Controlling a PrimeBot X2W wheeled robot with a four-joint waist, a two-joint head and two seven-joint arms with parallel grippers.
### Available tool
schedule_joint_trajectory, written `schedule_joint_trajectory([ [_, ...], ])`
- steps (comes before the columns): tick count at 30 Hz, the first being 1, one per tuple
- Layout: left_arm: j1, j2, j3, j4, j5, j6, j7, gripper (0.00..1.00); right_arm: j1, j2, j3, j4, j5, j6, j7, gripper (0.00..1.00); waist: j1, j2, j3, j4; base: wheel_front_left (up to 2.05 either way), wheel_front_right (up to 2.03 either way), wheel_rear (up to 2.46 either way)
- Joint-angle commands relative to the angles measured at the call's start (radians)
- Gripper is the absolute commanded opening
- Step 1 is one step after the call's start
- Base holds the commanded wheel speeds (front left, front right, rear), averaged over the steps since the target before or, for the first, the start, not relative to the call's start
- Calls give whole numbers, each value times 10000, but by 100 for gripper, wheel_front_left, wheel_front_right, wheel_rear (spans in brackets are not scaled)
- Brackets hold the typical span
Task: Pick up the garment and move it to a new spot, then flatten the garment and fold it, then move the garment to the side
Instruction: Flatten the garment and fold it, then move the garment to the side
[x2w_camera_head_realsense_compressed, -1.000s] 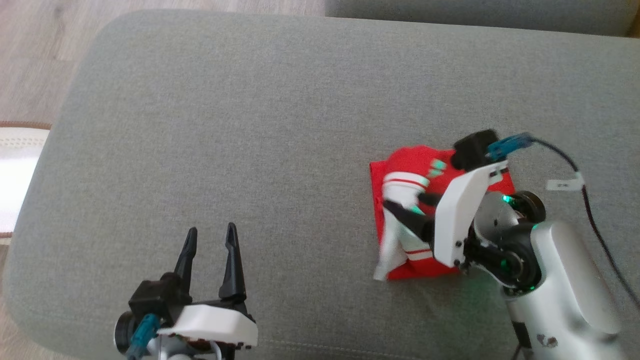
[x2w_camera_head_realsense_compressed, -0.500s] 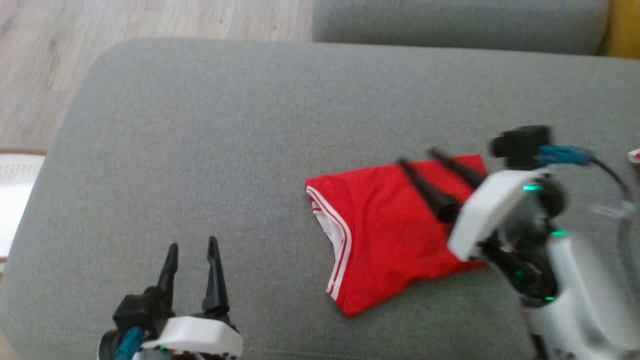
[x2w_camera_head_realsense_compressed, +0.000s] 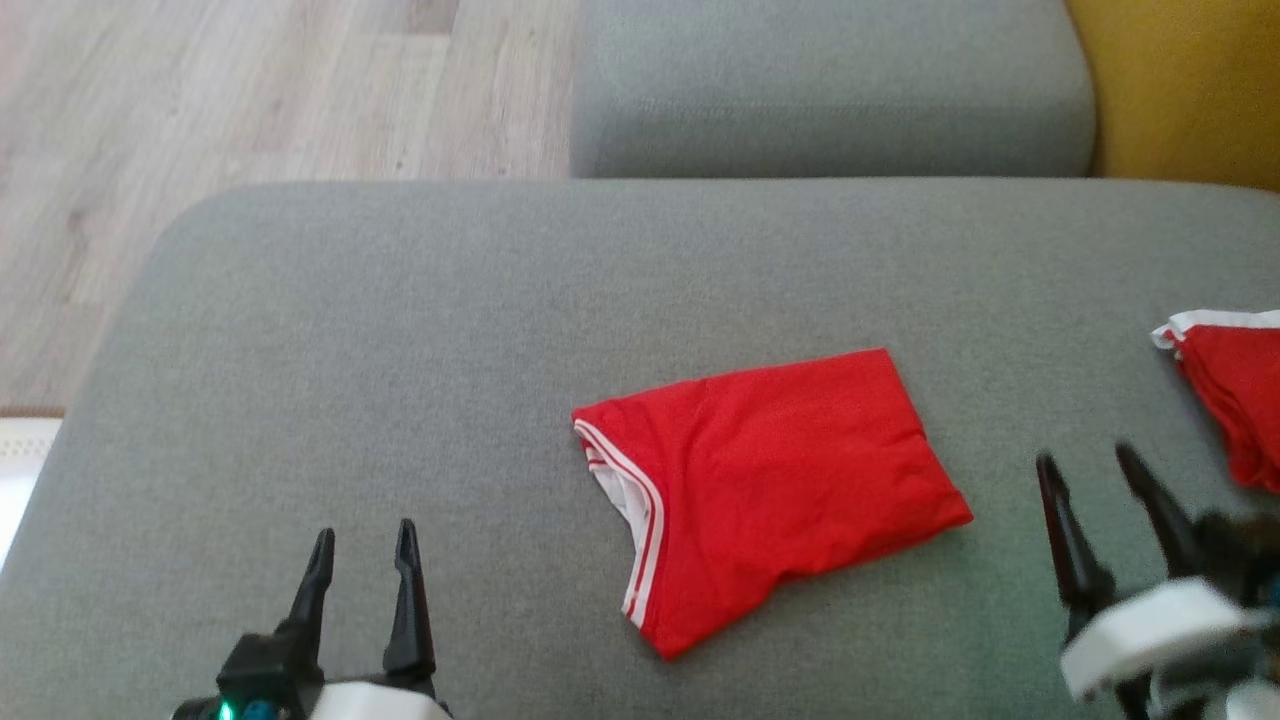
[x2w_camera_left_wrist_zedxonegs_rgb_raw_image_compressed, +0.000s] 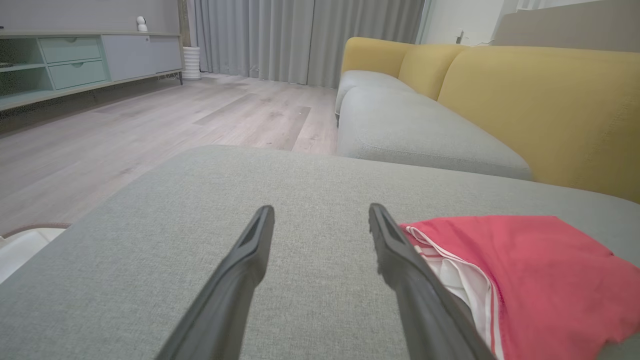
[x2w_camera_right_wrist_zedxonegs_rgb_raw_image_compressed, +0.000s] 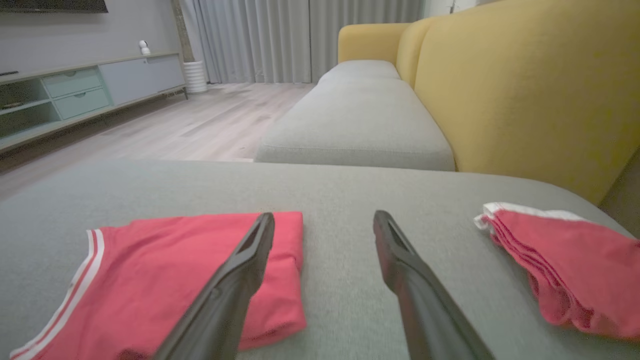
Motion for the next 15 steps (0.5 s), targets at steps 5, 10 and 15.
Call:
schedule_joint_trajectory([
  [5,46,-6,587,-135,285,-236,-122,100,615,475,-285,348,-723,69,-1196,100,0,-1,-298,-110,0,0,0],
  [10,143,-25,690,-41,389,-337,-122,100,761,758,-364,1016,-1123,69,-1739,100,0,-1,-314,-172,0,0,0],
  [15,72,-46,662,-98,439,-366,-122,100,299,679,-209,1079,-1072,69,-1562,100,0,-1,-121,-179,0,0,0],
])
